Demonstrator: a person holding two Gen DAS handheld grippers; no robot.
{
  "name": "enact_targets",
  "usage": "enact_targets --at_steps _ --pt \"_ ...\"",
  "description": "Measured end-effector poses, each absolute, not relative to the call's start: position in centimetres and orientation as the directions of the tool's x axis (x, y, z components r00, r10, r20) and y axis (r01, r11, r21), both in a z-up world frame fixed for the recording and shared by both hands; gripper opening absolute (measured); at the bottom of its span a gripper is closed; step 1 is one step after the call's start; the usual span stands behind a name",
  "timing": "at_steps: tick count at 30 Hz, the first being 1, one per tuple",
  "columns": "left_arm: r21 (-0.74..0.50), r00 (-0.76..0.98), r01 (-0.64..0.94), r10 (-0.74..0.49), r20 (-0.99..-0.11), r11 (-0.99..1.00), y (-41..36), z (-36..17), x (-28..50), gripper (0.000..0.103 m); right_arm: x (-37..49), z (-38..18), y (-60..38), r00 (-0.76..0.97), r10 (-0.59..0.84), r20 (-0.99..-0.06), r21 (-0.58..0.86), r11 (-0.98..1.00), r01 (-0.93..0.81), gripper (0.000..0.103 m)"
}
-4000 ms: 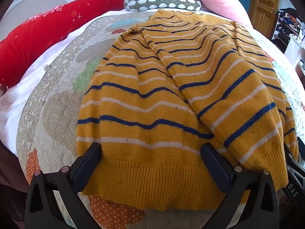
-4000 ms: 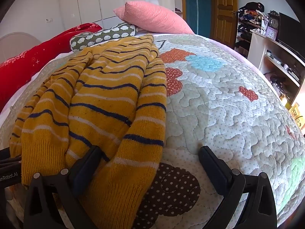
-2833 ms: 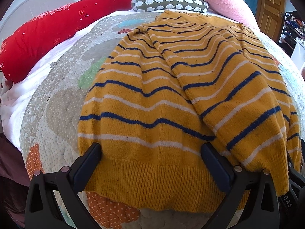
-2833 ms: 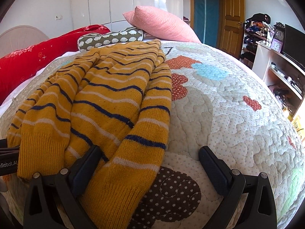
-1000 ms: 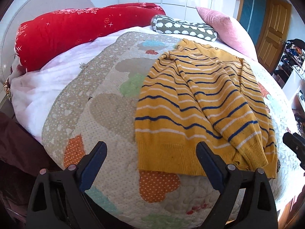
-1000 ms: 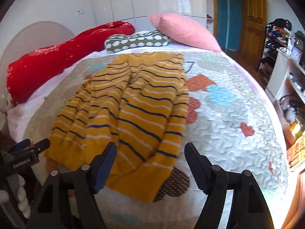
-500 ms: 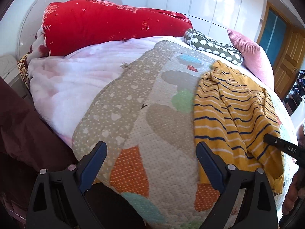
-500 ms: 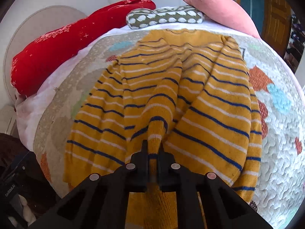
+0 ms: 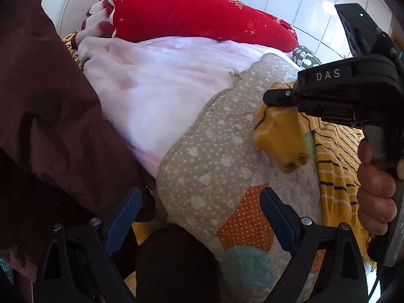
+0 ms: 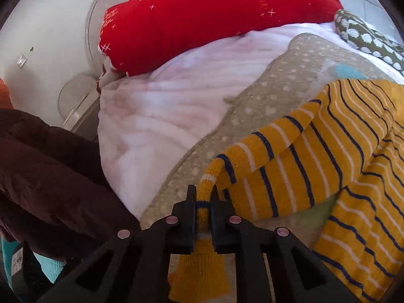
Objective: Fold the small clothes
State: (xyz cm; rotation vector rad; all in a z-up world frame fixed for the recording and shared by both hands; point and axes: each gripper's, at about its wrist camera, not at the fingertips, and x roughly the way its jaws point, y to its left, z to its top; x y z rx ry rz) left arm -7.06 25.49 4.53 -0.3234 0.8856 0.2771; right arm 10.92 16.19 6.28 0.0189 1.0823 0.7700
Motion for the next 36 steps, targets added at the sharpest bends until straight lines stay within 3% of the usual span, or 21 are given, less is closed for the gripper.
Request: enact_targets --at_steps 5,10,14,20,25,26,28,29,31,33,36 --pt "-0.213 0.633 -0.284 0.016 -0.774 0.935 23.6 5.1 -6.9 0.094 8.1 8.0 10.5 0.356 0.557 -0.751 0.336 0.785 -0.52 0.039" --pt "-0.24 0.631 -0.2 -0.063 -0.773 0.95 20.2 5.0 -6.5 0.094 3.8 8.6 -3.4 0.582 0.296 -0.757 0.124 0.941 -0.316 0.048" --pt "-0.259 0.604 -0.159 -0.114 -0.789 0.953 17.7 4.7 -6.0 0.094 1.7 7.0 -11.8 0.599 0.087 -0.796 -0.015 0.986 -0.164 0.049" --pt "-0.245 0.598 -0.113 -0.132 -0.791 0.963 14.8 5.6 -6.4 0.094 0.3 5.2 -14.6 0.577 0.187 -0.795 0.113 0.98 -0.163 0.049" --pt "-0.213 0.598 -0.076 -0.127 -0.792 0.974 13.6 6.3 -6.2 0.094 -0.2 2.4 -11.2 0.537 0.23 -0.812 0.147 0.97 -0.192 0.051" --pt "-0.204 0.596 -0.069 -0.124 -0.794 0.977 13.3 6.3 -6.0 0.094 -0.3 1.9 -11.0 0.534 0.22 -0.817 0.139 0.972 -0.187 0.051" --pt "-0.196 0.592 -0.052 -0.128 -0.796 0.979 12.9 6.3 -5.5 0.094 -0.7 1.3 -11.5 0.536 0.211 -0.817 0.141 0.975 -0.17 0.013" --pt "-0.191 0.59 -0.044 -0.129 -0.797 0.981 12.6 6.3 -5.2 0.094 -0.9 1.5 -12.4 0.537 0.232 -0.811 0.177 0.972 -0.153 0.006" --pt "-0.188 0.586 -0.033 -0.134 -0.799 0.982 12.3 6.2 -4.6 0.094 -1.4 2.7 -14.9 0.571 0.285 -0.77 0.274 0.956 -0.108 0.005" --pt "-0.196 0.583 -0.025 -0.145 -0.8 0.98 12.1 6.0 -4.0 0.094 -2.0 4.4 -18.1 0.63 0.25 -0.735 0.291 0.956 -0.04 0.005" --pt "-0.216 0.564 -0.024 -0.165 -0.809 0.976 12.2 5.3 -3.0 0.094 -2.9 6.7 -24.8 0.711 0.054 -0.701 0.251 0.952 0.175 0.005"
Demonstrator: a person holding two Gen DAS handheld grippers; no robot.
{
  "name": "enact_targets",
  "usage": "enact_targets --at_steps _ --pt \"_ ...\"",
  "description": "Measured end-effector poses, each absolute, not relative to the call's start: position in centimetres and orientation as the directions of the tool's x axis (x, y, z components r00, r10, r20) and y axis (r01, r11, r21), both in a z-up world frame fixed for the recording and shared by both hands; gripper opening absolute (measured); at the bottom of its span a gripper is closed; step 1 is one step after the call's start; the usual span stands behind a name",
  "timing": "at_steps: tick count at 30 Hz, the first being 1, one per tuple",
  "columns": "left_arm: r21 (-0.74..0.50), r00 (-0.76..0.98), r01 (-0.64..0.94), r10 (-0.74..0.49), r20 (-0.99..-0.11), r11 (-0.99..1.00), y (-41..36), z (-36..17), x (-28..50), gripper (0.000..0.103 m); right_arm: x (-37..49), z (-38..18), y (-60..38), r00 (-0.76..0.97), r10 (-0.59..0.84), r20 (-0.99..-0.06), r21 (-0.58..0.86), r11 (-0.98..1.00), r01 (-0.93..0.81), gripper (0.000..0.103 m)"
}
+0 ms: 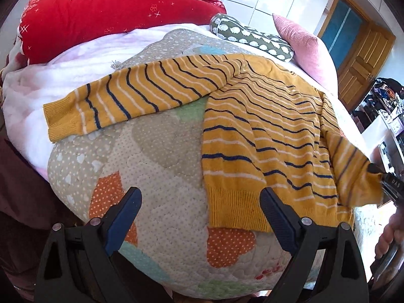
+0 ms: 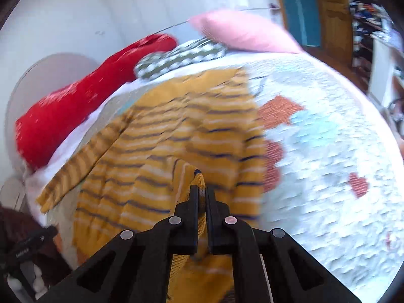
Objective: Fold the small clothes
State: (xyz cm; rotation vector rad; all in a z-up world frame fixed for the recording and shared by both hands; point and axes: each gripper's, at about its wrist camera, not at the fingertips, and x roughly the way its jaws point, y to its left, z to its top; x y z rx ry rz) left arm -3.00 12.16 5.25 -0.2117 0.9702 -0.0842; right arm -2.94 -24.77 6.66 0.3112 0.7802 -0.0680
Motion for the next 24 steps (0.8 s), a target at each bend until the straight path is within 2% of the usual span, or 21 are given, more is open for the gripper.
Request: enact_targets --at_steps 1,3,4,6,7,9,13,15,16,17,18,19,20,24 --pt "-0.227 0.553 -0.026 -0.175 -0.815 0.974 12.3 4.8 -2.6 0.094 -3.1 7.1 -27.5 0.702 -0.104 -0.704 0.173 0.934 0.313 0.005" --pt "-0.249 0.532 -0.031 -0.195 -0.824 0.968 12.3 4.0 -2.0 0.094 -3.6 7.3 -32.6 0.577 -0.458 -0.676 -0.014 0.791 0.612 0.007" --pt "-0.262 0.521 -0.032 -0.208 -0.828 0.965 12.3 3.6 -1.7 0.094 -4.0 7.2 -34.8 0.505 -0.542 -0.672 -0.059 0.718 0.693 0.009" --pt "-0.282 0.504 -0.025 -0.231 -0.832 0.959 12.2 2.9 -1.1 0.094 -5.3 6.8 -37.6 0.513 -0.438 -0.738 0.059 0.715 0.697 0.012" --pt "-0.296 0.494 -0.015 -0.25 -0.833 0.955 12.0 2.5 -0.8 0.094 -6.2 6.4 -37.9 0.55 -0.35 -0.758 0.148 0.729 0.669 0.018" --pt "-0.317 0.474 0.009 -0.283 -0.834 0.948 11.5 1.7 -0.1 0.094 -7.0 5.3 -36.3 0.616 -0.154 -0.773 0.27 0.798 0.538 0.051" --pt "-0.325 0.467 0.066 -0.317 -0.825 0.943 10.2 1.2 0.7 0.094 -7.8 2.1 -28.8 0.613 0.207 -0.763 0.436 0.864 0.251 0.054" --pt "-0.319 0.454 0.084 -0.321 -0.831 0.944 9.5 1.2 1.2 0.093 -7.3 0.4 -25.7 0.565 0.288 -0.773 0.459 0.869 0.184 0.054" --pt "-0.296 0.449 0.086 -0.302 -0.841 0.951 9.0 1.2 1.3 0.082 -7.0 -0.3 -24.3 0.551 0.271 -0.789 0.428 0.886 0.178 0.054" --pt "-0.251 0.447 0.082 -0.261 -0.856 0.964 8.6 1.2 1.3 0.058 -6.8 -0.6 -23.2 0.563 0.215 -0.798 0.373 0.91 0.18 0.055" --pt "-0.185 0.446 0.079 -0.201 -0.872 0.98 8.1 1.4 1.4 0.046 -6.6 -0.5 -22.1 0.581 0.183 -0.793 0.335 0.928 0.165 0.054" --pt "-0.18 0.439 0.096 -0.204 -0.875 0.979 7.8 1.7 1.2 0.025 -6.2 -0.6 -21.4 0.582 0.194 -0.79 0.332 0.933 0.138 0.048" --pt "-0.188 0.431 0.1 -0.213 -0.877 0.977 7.7 2.1 1.1 0.013 -5.6 -0.8 -21.5 0.57 0.232 -0.788 0.356 0.927 0.116 0.012" --pt "-0.2 0.424 0.105 -0.226 -0.877 0.974 7.5 3.6 -0.4 0.013 -5.8 0.3 -23.2 0.583 0.281 -0.762 0.42 0.9 0.114 0.009"
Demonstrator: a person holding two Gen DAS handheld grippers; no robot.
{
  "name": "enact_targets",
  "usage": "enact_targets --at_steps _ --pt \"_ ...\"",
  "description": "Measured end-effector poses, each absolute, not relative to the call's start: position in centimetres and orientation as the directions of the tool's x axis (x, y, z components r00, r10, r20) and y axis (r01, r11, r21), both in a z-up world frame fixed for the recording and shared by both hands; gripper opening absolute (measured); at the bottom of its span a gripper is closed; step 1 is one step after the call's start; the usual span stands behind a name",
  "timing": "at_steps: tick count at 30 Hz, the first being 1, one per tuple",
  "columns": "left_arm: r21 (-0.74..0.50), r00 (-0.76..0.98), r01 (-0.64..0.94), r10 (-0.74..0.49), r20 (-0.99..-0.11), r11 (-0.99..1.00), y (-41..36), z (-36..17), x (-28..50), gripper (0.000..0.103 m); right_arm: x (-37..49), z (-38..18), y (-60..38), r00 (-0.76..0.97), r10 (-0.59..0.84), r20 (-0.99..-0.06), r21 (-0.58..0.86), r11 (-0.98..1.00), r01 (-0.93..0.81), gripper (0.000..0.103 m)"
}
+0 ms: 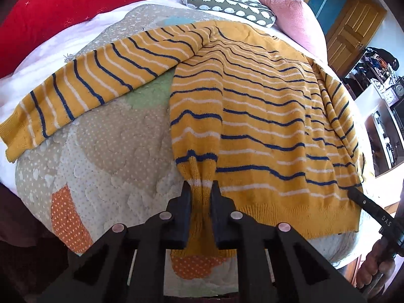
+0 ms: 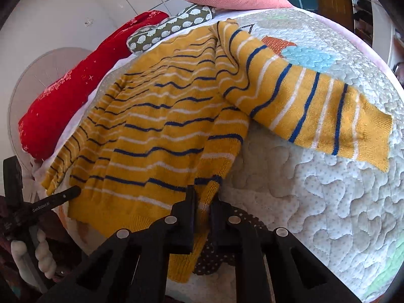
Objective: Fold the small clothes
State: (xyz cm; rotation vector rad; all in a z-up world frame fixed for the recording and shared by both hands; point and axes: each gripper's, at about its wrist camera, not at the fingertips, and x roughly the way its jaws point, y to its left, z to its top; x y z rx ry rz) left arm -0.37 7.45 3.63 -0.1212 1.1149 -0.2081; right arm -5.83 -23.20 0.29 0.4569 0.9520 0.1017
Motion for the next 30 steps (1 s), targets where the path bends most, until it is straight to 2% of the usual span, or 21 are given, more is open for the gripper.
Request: enact_targets --at_steps 6,10,14,15,17,18,19,24,26,27,28,30 --pt "-0.208 0.421 0.144 -0.251 -0.872 0.967 6.5 5.0 -4.4 0.013 -10.1 2.8 -26.1 0.602 0.252 -0.758 0.405 0.905 0.132 0.006" --pt "-0.203 0.401 0.141 -0.243 -0.883 0.969 6.5 3.1 -5.3 0.015 -12.5 1.9 -27.4 0.593 0.223 -0.773 0.393 0.903 0.173 0.005" --pt "-0.27 0.392 0.131 -0.3 -0.87 0.954 7.7 3.0 -5.4 0.017 -13.4 1.0 -31.4 0.629 0.258 -0.733 0.514 0.817 0.264 0.006" --pt "-0.284 0.407 0.133 -0.314 -0.858 0.949 8.1 3.5 -5.7 0.017 -13.4 1.0 -32.8 0.648 0.27 -0.712 0.56 0.776 0.291 0.009" --pt "-0.294 0.447 0.133 -0.322 -0.834 0.946 8.7 4.6 -6.4 0.017 -13.0 0.9 -35.3 0.679 0.248 -0.691 0.596 0.727 0.34 0.028" --pt "-0.293 0.463 0.133 -0.321 -0.826 0.947 8.9 5.2 -6.7 0.017 -12.6 0.7 -36.3 0.683 0.226 -0.695 0.596 0.713 0.37 0.045" --pt "-0.294 0.475 0.133 -0.321 -0.819 0.947 9.1 5.7 -7.0 0.018 -12.0 0.2 -37.2 0.68 0.212 -0.701 0.599 0.693 0.402 0.052" --pt "-0.29 0.504 0.145 -0.323 -0.801 0.946 8.9 7.4 -7.1 0.022 -9.8 -1.7 -39.9 0.718 0.175 -0.674 0.658 0.584 0.475 0.052" --pt "-0.277 0.512 0.149 -0.313 -0.8 0.949 8.4 7.8 -6.6 0.022 -9.0 -1.6 -40.5 0.737 0.148 -0.659 0.664 0.576 0.477 0.049" --pt "-0.274 0.514 0.146 -0.31 -0.8 0.95 8.3 8.1 -6.5 0.022 -8.4 -1.4 -40.7 0.737 0.146 -0.66 0.659 0.582 0.476 0.016" --pt "-0.276 0.516 0.144 -0.31 -0.799 0.95 8.2 8.3 -6.2 0.022 -7.8 -1.2 -41.0 0.728 0.161 -0.666 0.657 0.589 0.47 0.009" --pt "-0.285 0.525 0.14 -0.315 -0.791 0.948 8.4 8.9 -5.8 0.022 -7.7 0.2 -42.1 0.739 0.112 -0.665 0.639 0.598 0.484 0.008"
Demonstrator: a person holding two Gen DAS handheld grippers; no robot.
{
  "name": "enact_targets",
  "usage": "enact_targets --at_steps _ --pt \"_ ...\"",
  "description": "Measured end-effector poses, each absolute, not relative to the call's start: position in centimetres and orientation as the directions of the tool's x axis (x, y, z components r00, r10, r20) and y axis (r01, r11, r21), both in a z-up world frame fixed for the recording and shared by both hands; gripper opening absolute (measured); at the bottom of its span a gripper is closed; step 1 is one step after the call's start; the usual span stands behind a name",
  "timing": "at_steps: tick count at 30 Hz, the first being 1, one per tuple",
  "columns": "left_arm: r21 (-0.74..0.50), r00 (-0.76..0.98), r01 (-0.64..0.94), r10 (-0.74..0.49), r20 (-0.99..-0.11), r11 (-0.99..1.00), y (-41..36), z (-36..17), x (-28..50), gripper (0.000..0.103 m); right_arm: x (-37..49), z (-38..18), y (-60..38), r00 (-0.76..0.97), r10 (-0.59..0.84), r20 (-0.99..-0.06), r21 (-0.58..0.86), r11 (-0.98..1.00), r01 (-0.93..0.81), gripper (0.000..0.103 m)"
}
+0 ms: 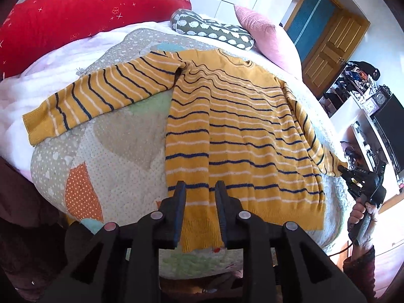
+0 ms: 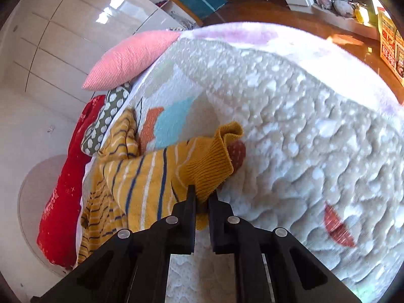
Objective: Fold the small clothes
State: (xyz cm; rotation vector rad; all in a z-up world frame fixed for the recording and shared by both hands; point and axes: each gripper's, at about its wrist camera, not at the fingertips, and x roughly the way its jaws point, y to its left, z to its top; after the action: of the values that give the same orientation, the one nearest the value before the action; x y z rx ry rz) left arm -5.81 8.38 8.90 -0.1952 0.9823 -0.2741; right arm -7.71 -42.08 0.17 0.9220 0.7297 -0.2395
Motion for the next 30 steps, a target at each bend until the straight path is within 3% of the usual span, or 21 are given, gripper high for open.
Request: enact_targets --at_steps 6,11,20,25,30 --pt "-0.295 0.545 0.113 -0.307 -0.78 0.949 9.3 8.8 -4.2 0.024 -10.5 9.3 -48.2 0.732 -0.257 -0.631 0.48 0.613 0.628 0.008" --pt "-0.335 0.541 0.077 -0.322 -0.777 0.939 11.0 7.5 -3.3 0.024 -9.1 16.3 -47.6 0.765 -0.313 -0.562 0.425 0.684 0.592 0.008" --pt "-0.351 0.56 0.04 -0.312 -0.767 0.935 14.5 6.6 -3.6 0.028 7.1 17.6 -27.6 0.788 -0.063 -0.612 0.246 0.932 0.266 0.008" --pt "-0.345 0.586 0.014 -0.287 -0.758 0.938 17.2 6.4 -3.7 0.032 15.6 14.0 -13.5 0.715 0.111 -0.691 0.192 0.981 0.033 0.008" --pt "-0.363 0.576 -0.011 -0.291 -0.764 0.932 19.2 5.4 -3.4 0.033 21.3 7.9 -3.5 0.617 0.144 -0.774 0.124 0.989 -0.075 0.008"
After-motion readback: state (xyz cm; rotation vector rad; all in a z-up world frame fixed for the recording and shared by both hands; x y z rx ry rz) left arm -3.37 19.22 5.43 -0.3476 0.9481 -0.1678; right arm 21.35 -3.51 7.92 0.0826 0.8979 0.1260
